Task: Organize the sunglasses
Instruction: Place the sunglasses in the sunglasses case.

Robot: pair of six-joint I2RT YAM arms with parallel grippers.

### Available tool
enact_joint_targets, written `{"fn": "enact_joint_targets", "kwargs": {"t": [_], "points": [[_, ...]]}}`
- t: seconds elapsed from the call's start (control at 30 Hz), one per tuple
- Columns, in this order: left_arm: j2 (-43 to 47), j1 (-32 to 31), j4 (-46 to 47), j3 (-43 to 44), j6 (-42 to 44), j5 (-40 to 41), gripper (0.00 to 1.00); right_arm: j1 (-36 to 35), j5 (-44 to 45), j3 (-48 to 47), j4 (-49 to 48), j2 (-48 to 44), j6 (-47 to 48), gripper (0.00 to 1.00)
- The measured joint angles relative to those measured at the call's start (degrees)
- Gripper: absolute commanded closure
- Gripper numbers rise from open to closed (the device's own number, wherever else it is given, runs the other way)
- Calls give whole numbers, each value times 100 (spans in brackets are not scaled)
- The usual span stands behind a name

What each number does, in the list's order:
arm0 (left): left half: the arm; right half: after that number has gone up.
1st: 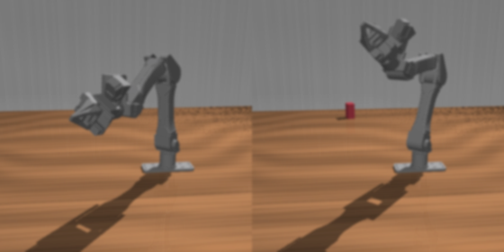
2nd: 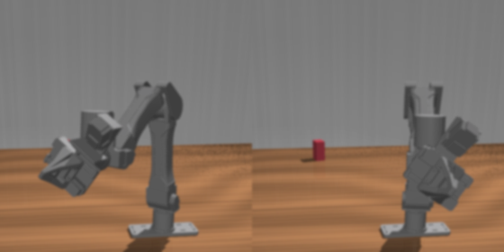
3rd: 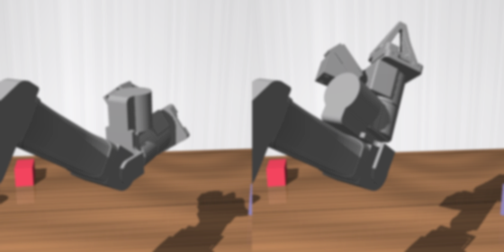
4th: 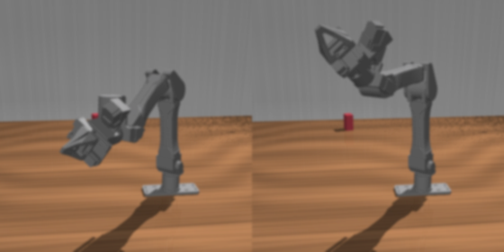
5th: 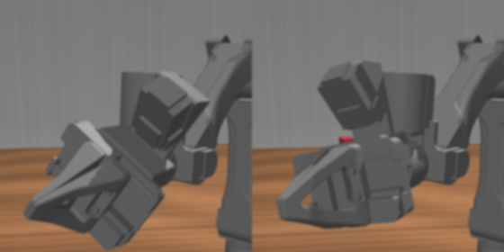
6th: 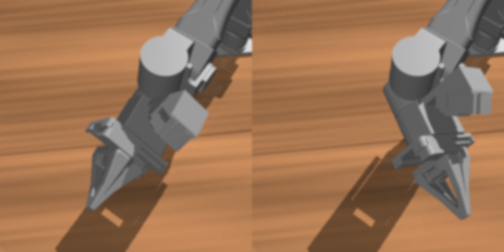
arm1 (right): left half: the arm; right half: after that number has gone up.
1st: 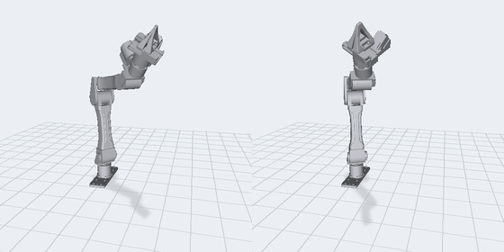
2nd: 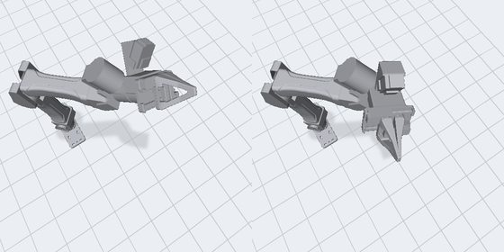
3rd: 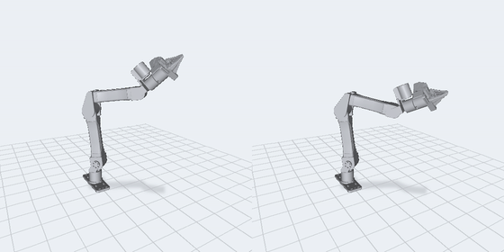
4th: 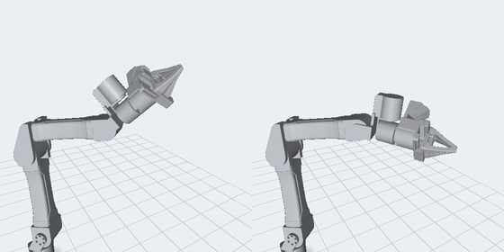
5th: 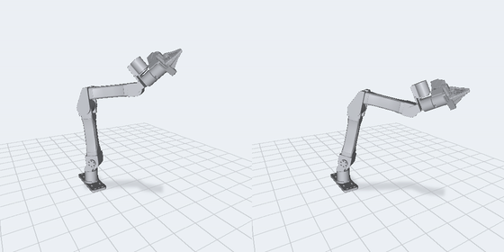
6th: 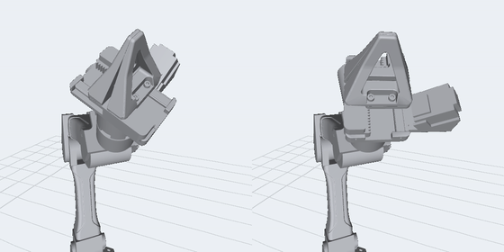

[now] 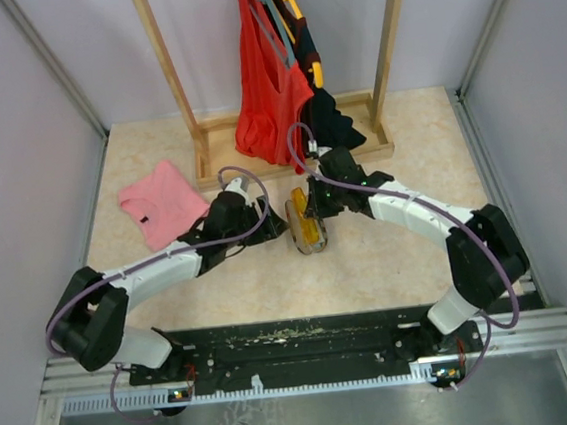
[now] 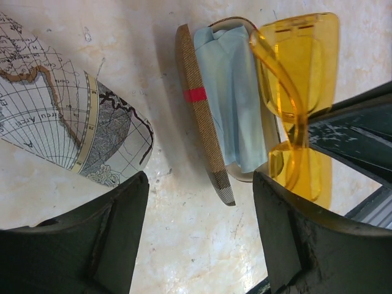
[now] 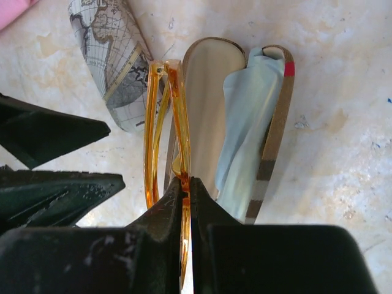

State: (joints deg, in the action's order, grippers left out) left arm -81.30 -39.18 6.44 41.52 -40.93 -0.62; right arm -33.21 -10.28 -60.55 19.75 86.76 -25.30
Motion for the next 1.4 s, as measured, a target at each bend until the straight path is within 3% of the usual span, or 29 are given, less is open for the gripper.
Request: {"fn": "enact_joint_targets", "kwargs": {"t": [0.57,1.4], "points": [[-538,46,258,264,22,-234,26,177,-96,-448,61,1123,127,100],[-970,46,212,675,219,-525,27,420,-107,-166,-295,1318,105,100]]}}
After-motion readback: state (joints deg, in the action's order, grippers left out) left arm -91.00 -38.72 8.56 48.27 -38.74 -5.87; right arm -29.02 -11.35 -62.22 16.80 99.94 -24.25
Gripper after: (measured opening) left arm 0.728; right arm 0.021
